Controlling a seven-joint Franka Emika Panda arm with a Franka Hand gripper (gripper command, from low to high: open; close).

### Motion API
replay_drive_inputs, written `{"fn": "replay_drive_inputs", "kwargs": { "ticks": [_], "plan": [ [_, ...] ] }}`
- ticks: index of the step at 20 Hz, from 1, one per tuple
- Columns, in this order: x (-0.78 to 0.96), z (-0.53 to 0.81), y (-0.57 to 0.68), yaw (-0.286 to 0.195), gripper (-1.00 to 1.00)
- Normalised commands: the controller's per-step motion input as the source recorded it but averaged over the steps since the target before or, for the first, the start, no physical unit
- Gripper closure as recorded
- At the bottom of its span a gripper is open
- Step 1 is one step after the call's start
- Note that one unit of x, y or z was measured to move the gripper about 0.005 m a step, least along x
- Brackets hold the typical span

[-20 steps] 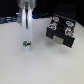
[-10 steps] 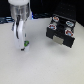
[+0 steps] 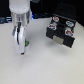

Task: Open the kcup holder, insert the kcup into the holder, and close the kcup holder

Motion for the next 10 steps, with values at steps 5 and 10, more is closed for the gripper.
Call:
{"fn": "replay_drive_inputs", "kwargs": {
  "ticks": [5, 10],
  "plan": [
    [0.09, 0.03, 0.11, -0.161, 1.0],
    [0.17, 0.09, 0.2, -0.065, -1.0]
  ]
}}
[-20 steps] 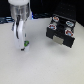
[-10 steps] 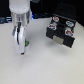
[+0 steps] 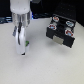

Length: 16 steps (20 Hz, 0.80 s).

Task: Open the kcup holder, insert the kcup into the holder, and close the kcup holder

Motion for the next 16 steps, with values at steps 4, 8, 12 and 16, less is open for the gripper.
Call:
{"fn": "replay_drive_inputs", "kwargs": {
  "ticks": [4, 8, 12, 16],
  "plan": [
    [0.15, 0.13, 0.32, 0.0, -1.0],
    [0.01, 0.03, 0.12, -0.023, 1.0],
    [0.02, 0.46, 0.2, -0.027, 1.0],
    [0.07, 0.78, 0.32, -0.006, 1.0]
  ]
}}
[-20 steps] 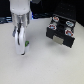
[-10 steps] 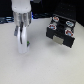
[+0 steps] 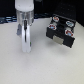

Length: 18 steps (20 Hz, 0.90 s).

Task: Open the kcup holder, insert the kcup into the holder, and close the kcup holder

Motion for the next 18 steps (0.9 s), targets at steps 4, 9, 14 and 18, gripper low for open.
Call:
{"fn": "replay_drive_inputs", "kwargs": {
  "ticks": [4, 9, 14, 18],
  "plan": [
    [0.11, 0.85, 0.41, 0.006, 1.0],
    [0.13, 0.82, 0.5, 0.014, 1.0],
    [0.12, 0.66, 0.61, 0.029, 1.0],
    [0.07, 0.51, 0.66, 0.019, 1.0]
  ]
}}
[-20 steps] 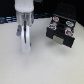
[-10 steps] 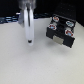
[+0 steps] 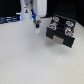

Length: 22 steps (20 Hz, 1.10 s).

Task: Open the kcup holder, insert the kcup into the holder, and close the kcup holder

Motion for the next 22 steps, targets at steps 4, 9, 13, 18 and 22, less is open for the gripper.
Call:
{"fn": "replay_drive_inputs", "kwargs": {
  "ticks": [4, 9, 13, 18, 22],
  "plan": [
    [0.08, 0.45, 0.67, 0.011, 1.0],
    [0.04, 0.37, 0.63, 0.016, 1.0],
    [0.05, 0.31, 0.62, 0.028, 1.0],
    [0.03, 0.24, 0.65, 0.027, 1.0],
    [0.2, 0.15, 0.65, 0.021, 1.0]
  ]
}}
